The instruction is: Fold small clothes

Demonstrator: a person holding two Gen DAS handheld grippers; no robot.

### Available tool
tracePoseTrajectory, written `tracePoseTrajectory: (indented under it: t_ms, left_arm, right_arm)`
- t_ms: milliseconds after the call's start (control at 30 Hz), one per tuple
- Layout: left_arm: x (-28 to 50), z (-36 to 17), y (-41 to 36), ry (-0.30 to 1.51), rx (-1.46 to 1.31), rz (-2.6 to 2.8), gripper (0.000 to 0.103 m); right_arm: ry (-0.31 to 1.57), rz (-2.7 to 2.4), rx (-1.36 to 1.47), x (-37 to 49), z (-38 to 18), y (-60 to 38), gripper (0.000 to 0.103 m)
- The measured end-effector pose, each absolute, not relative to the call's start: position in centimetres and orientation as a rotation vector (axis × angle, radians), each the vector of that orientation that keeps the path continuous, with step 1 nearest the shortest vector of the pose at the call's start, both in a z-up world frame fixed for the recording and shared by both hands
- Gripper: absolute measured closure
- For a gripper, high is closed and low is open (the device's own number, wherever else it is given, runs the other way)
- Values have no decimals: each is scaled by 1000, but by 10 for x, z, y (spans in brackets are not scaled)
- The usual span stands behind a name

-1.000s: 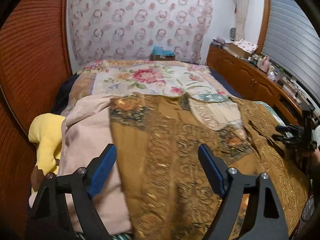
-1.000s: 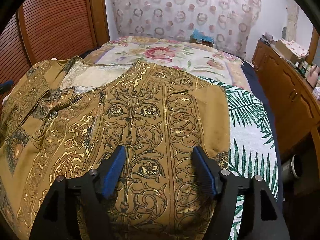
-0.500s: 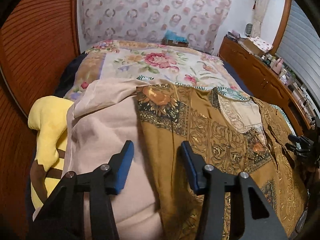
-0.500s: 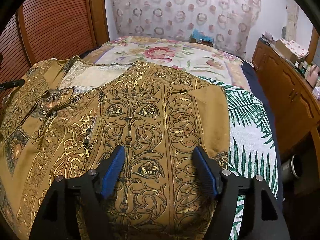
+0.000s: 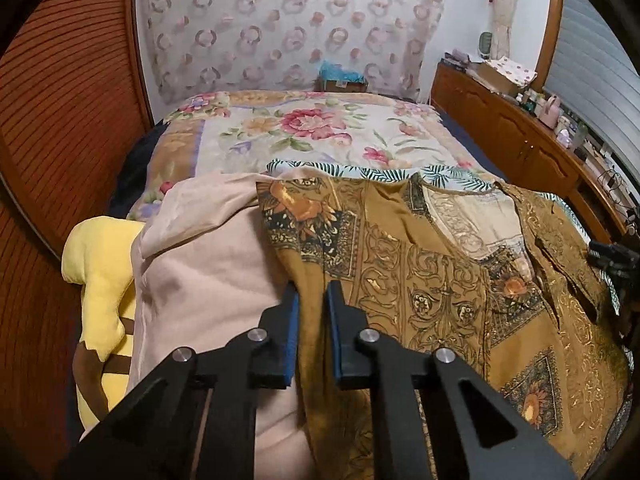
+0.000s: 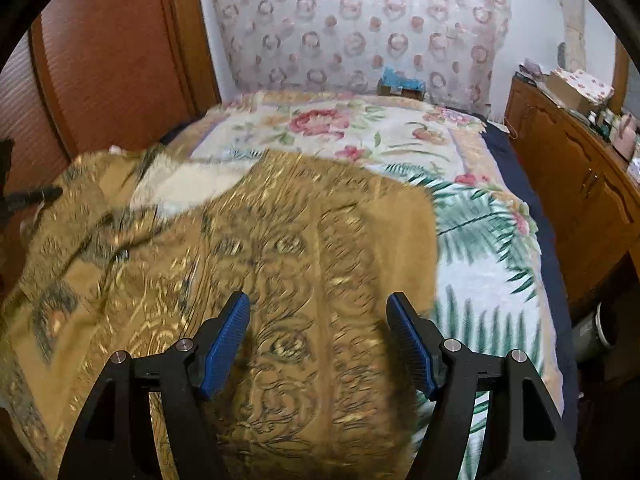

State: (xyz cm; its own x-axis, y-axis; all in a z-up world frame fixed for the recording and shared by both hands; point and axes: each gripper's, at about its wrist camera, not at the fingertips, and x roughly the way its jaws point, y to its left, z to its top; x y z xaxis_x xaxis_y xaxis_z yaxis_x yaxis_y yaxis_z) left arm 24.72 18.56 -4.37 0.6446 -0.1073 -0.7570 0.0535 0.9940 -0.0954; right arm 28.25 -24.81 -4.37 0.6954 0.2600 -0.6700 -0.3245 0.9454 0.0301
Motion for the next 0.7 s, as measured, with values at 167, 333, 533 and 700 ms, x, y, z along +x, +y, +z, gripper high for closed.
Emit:
tracePoseTrajectory:
  t_ms: [167,333,533,700]
  left_arm:
    - [255,-46,186,889,-77,-86,88]
    - [254,-43,184,867,-55,-115,96]
    - [241,-30,169,795,8,-123,98]
    - [226,-11,154,733,21,-163,99]
  right_arm:
    - [784,276,-82,303,-48,-265,30]
    - [819,239,-65,326,-53,-276,30]
    - [835,229,-112,349,-53,-261,44]
    - [840,282,-145,350,-49,-239,97]
